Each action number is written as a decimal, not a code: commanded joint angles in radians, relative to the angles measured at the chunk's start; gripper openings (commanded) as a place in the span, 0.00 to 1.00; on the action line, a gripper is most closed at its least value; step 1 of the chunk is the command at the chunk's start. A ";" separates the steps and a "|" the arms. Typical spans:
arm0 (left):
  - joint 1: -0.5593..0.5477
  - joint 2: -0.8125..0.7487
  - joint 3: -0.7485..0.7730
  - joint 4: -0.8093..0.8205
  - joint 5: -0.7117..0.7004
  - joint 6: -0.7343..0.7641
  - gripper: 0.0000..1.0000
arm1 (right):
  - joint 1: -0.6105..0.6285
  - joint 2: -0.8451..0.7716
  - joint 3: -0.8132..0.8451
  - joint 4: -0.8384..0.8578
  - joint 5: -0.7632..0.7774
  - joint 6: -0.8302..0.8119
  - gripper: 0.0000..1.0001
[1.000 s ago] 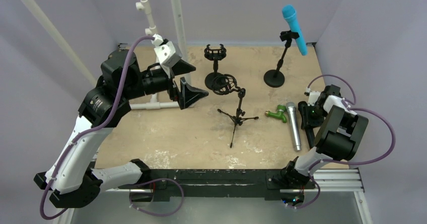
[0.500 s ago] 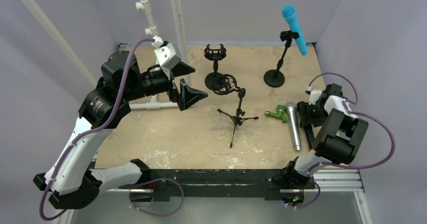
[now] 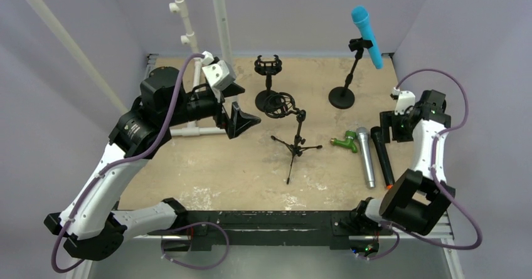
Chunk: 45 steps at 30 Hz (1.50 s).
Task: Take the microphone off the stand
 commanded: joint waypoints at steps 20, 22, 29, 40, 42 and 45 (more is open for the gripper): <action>0.008 0.048 -0.174 0.175 -0.087 0.123 1.00 | 0.484 -0.294 0.107 0.009 -0.742 -0.048 0.67; 0.009 0.051 -0.181 0.168 -0.087 0.134 1.00 | 0.538 -0.284 0.082 0.078 -0.771 -0.027 0.67; 0.010 0.054 -0.198 0.161 -0.084 0.138 1.00 | 0.668 -0.195 0.034 0.240 -0.796 -0.014 0.65; 0.017 0.067 -0.201 0.144 -0.083 0.144 1.00 | 0.768 -0.093 -0.015 0.480 -0.816 0.091 0.55; 0.016 0.064 -0.203 0.139 -0.086 0.149 1.00 | 0.783 -0.082 -0.019 0.511 -0.815 0.108 0.51; 0.018 0.060 -0.210 0.138 -0.087 0.152 1.00 | 0.800 -0.070 -0.024 0.541 -0.815 0.131 0.40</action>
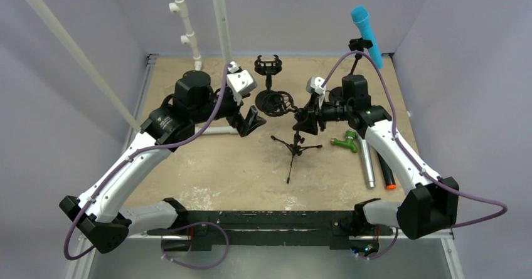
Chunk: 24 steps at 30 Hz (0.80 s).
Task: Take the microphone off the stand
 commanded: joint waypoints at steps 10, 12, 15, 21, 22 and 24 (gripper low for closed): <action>0.009 -0.041 -0.050 0.015 -0.022 0.033 1.00 | 0.043 -0.013 0.007 0.202 0.036 0.225 0.00; 0.011 -0.049 -0.059 0.016 -0.020 0.033 1.00 | 0.043 -0.014 0.027 0.195 0.044 0.244 0.00; 0.011 -0.058 -0.069 0.013 -0.012 0.034 1.00 | 0.044 -0.018 0.070 0.156 0.051 0.251 0.00; 0.010 -0.061 -0.071 0.001 0.033 0.039 1.00 | 0.044 -0.021 0.192 0.039 0.076 0.262 0.00; 0.010 -0.061 -0.071 0.000 0.038 0.038 1.00 | 0.044 -0.021 0.218 0.019 0.083 0.263 0.00; 0.011 -0.059 -0.067 -0.002 0.057 0.041 1.00 | 0.044 -0.018 0.265 -0.024 0.094 0.264 0.00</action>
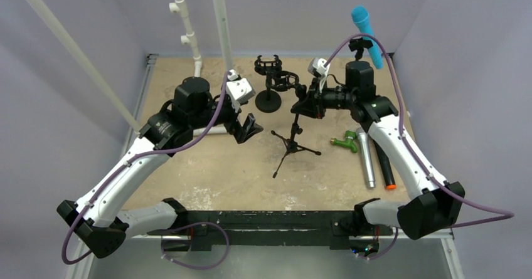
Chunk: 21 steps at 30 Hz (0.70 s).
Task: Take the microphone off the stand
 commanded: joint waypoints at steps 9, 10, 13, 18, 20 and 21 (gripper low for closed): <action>0.008 0.026 0.057 0.012 0.147 -0.009 0.98 | 0.006 -0.016 0.291 -0.128 -0.012 0.111 0.00; 0.007 0.036 0.065 0.018 0.165 -0.025 0.97 | 0.006 -0.016 0.301 -0.125 -0.021 0.125 0.00; 0.004 0.065 0.068 0.070 0.224 -0.077 0.94 | 0.007 -0.014 0.329 -0.113 -0.048 0.167 0.00; -0.012 0.119 0.070 0.142 0.278 -0.120 0.92 | 0.006 -0.011 0.390 -0.109 -0.091 0.228 0.00; -0.018 0.138 0.069 0.168 0.314 -0.120 0.92 | 0.006 -0.011 0.408 -0.100 -0.136 0.243 0.00; -0.020 0.146 0.068 0.181 0.336 -0.121 0.92 | 0.006 -0.011 0.412 -0.086 -0.169 0.254 0.00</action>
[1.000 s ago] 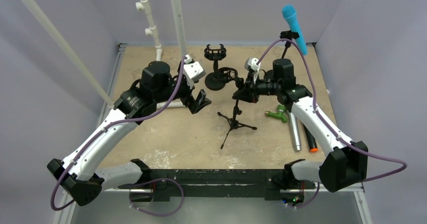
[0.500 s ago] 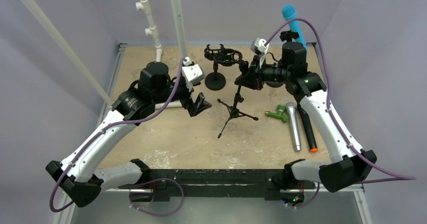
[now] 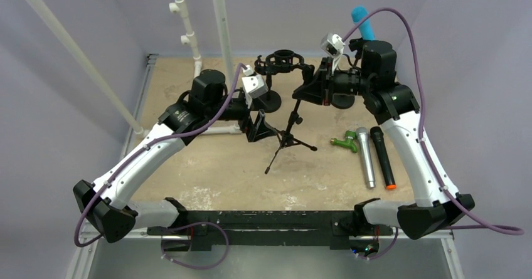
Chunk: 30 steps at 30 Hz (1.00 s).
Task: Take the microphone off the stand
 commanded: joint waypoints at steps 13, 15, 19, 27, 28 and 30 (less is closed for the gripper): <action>-0.031 0.082 -0.005 0.226 0.338 -0.097 0.83 | -0.001 -0.011 0.060 0.253 -0.323 0.213 0.00; -0.037 0.082 -0.021 0.247 0.348 -0.111 0.81 | -0.001 -0.010 0.059 0.260 -0.327 0.218 0.00; -0.044 0.085 -0.044 0.272 0.357 -0.130 0.75 | -0.002 -0.011 0.058 0.272 -0.327 0.222 0.00; -0.049 0.092 -0.073 0.316 0.357 -0.167 0.60 | -0.005 -0.019 0.045 0.282 -0.326 0.226 0.00; -0.049 0.097 -0.071 0.318 0.358 -0.170 0.57 | -0.005 -0.020 0.042 0.286 -0.325 0.228 0.00; -0.050 0.102 -0.066 0.318 0.359 -0.174 0.50 | -0.005 -0.021 0.040 0.287 -0.325 0.230 0.00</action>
